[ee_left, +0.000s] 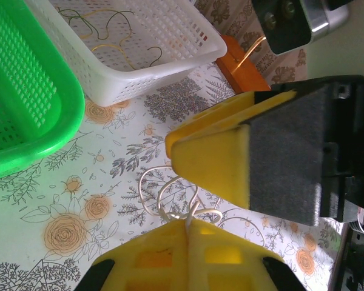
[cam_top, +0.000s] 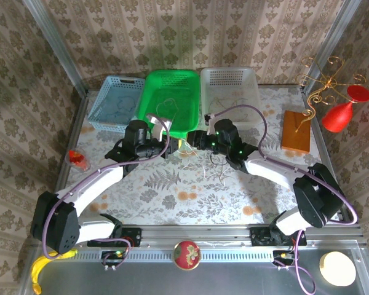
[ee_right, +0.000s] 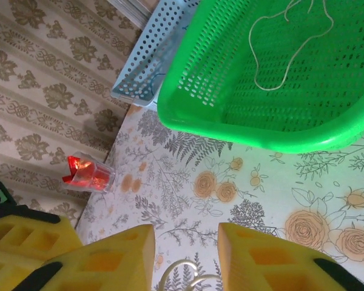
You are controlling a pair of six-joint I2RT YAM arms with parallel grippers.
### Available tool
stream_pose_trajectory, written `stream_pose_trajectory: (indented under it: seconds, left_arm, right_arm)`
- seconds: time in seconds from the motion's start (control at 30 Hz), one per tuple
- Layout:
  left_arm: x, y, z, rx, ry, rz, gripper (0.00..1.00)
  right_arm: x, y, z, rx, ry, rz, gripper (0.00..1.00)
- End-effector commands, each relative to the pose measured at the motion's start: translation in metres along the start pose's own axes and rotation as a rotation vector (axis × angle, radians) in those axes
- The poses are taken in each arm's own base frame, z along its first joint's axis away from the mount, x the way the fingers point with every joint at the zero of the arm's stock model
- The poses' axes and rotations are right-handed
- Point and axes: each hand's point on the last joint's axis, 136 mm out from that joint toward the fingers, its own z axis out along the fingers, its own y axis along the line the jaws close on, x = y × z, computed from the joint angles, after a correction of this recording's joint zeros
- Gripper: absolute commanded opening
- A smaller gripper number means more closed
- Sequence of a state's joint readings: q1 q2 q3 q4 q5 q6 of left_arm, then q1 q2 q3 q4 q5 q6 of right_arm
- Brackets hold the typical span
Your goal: Untangle the cables
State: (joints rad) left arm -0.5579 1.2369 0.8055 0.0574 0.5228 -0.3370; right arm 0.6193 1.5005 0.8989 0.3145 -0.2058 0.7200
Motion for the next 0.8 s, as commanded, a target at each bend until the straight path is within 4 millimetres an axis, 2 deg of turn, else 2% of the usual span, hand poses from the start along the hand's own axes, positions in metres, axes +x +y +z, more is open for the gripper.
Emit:
stream_pose_trajectory:
  seconds: [0.0, 0.1, 0.23, 0.43, 0.47, 0.6, 0.77]
  left_arm:
    - [-0.018, -0.013, -0.006, 0.025, -0.051, 0.036, 0.00]
    - [-0.017, -0.013, -0.006, 0.030, -0.052, 0.037, 0.00]
    - [-0.014, -0.012, -0.005, 0.027, -0.048, 0.035, 0.00]
    - [-0.003, -0.001, -0.006, -0.007, -0.037, 0.021, 0.00]
    - [0.000, 0.002, -0.006, -0.016, -0.036, 0.016, 0.00]
    - [0.008, 0.018, -0.011, -0.068, -0.039, -0.012, 0.00]
    - [0.020, 0.044, -0.021, -0.177, -0.049, -0.058, 0.00]
  right_arm:
    - [-0.018, 0.009, 0.003, -0.012, -0.063, -0.005, 0.21]
    - [-0.019, 0.000, 0.003, 0.031, -0.078, -0.010, 0.00]
    - [-0.028, -0.035, -0.007, 0.135, -0.125, 0.015, 0.00]
    - [-0.044, -0.115, -0.055, 0.383, -0.226, 0.064, 0.00]
    - [-0.052, -0.119, -0.071, 0.413, -0.263, 0.063, 0.00]
    - [-0.058, -0.150, -0.112, 0.555, -0.325, 0.055, 0.00]
    - [-0.060, -0.160, -0.143, 0.625, -0.368, 0.050, 0.00]
